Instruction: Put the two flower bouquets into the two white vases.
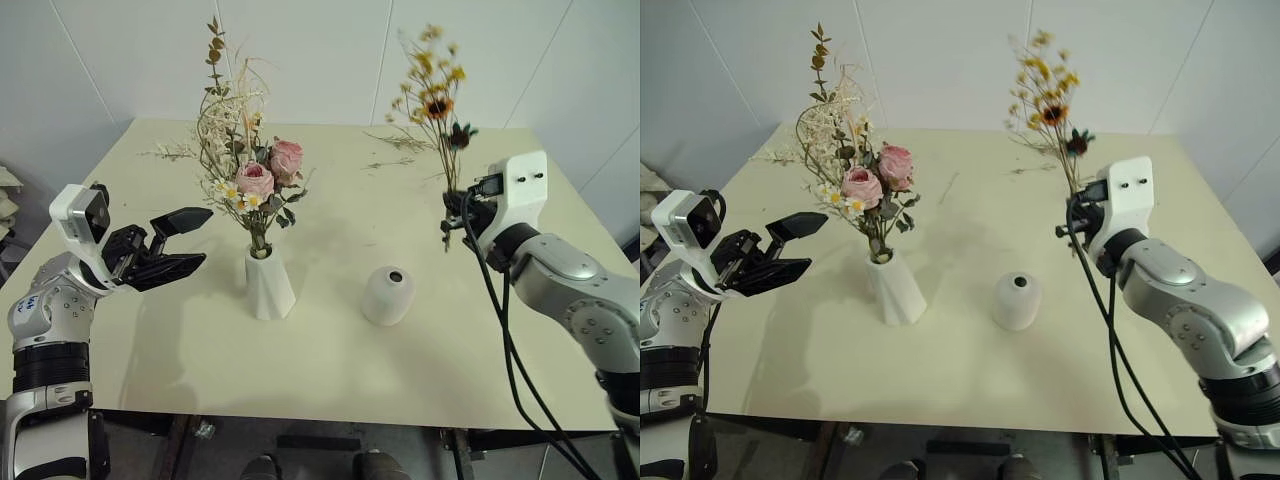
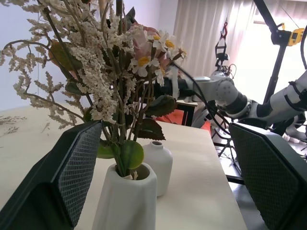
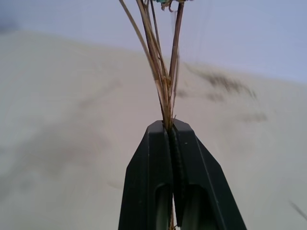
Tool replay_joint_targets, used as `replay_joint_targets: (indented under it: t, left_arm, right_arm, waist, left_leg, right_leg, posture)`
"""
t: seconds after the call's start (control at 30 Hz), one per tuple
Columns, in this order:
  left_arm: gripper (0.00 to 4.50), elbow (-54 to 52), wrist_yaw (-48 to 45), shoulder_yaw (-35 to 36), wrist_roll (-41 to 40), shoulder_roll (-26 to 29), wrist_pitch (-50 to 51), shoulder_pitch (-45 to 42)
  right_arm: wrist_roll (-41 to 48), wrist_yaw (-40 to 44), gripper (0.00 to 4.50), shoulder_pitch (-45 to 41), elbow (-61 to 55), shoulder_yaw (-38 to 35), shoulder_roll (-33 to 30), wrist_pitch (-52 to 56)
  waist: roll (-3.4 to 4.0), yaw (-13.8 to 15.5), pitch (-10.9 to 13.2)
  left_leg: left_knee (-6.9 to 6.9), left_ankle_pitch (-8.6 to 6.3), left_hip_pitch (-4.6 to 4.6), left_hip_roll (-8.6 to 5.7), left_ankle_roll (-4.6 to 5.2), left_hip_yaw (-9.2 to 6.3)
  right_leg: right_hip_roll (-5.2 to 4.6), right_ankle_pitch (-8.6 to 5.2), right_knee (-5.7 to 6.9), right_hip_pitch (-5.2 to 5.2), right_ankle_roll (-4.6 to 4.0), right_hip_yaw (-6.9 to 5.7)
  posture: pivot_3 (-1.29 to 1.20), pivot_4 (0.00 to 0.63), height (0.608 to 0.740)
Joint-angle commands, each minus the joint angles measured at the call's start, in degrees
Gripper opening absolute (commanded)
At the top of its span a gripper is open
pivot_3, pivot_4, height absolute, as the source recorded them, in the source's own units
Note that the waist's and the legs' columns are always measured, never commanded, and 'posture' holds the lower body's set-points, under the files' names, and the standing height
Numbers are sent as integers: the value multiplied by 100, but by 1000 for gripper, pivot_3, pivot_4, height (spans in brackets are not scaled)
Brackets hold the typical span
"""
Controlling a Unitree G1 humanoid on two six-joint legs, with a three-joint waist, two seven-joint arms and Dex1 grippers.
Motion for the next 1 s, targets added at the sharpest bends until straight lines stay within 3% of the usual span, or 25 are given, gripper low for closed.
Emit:
replay_joint_targets:
  t: [0.03, 0.27, 0.73, 1.0]
  left_arm:
    - [4500, 92, -227, 28, 16, 94, -18, -169]
    - [4500, 299, -316, -7, 51, 186, 42, -308]
    - [4500, 518, -654, -494, 135, 891, -282, -598]
    - [4500, -297, -654, -791, -167, 1377, -403, -94]
  right_arm:
    - [-433, 611, 20, 8, -516, -158, 494, -634]
    - [-478, 1582, 20, 303, -1009, -114, 1137, -720]
    - [-787, 2405, 20, 936, -1111, -402, 1245, -631]
    - [-878, 2778, 20, 1143, -917, -638, 1224, -675]
  waist:
    - [0, 1, 0]
    - [0, 7, 0]
    - [-2, 9, 0]
    - [-2, -1, 1]
  left_leg:
    - [-1, 0, 0, 1, 0, 0]
    - [9, 1, 2, -2, -1, -2]
    - [9, 1, 4, -2, -2, -4]
    - [7, 1, 5, -1, -2, -4]
  right_leg:
    - [0, 0, 0, 0, 0, -1]
    - [-2, 0, 11, 4, 0, -2]
    - [-2, 0, 17, 3, -1, -3]
    - [-2, -1, 16, 3, -2, -2]
  posture:
    - [0, 150, 740]
    - [0, 150, 740]
    - [0, 150, 740]
    - [0, 150, 740]
